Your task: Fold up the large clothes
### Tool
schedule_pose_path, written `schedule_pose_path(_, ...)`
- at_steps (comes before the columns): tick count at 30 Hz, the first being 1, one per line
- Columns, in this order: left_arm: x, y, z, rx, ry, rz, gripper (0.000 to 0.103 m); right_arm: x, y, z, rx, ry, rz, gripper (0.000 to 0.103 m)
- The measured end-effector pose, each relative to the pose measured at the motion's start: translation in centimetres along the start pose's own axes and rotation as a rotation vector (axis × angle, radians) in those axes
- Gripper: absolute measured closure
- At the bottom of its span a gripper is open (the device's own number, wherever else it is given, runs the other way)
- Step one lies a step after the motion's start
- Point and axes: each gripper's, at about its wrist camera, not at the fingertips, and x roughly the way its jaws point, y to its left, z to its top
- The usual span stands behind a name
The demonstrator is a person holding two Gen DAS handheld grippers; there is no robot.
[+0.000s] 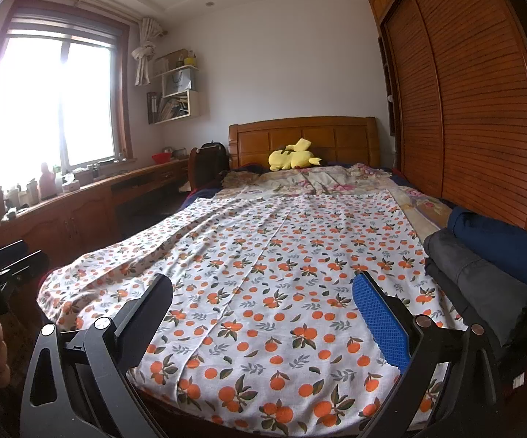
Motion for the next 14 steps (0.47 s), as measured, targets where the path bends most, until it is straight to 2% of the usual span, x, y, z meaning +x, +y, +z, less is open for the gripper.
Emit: schedule_pose_path(14, -0.05, -0.08, 0.04, 0.001, 0.001, -0.001, 0.002, 0.07, 0.08, -0.17, 0.0, 0.002, 0.0, 0.008)
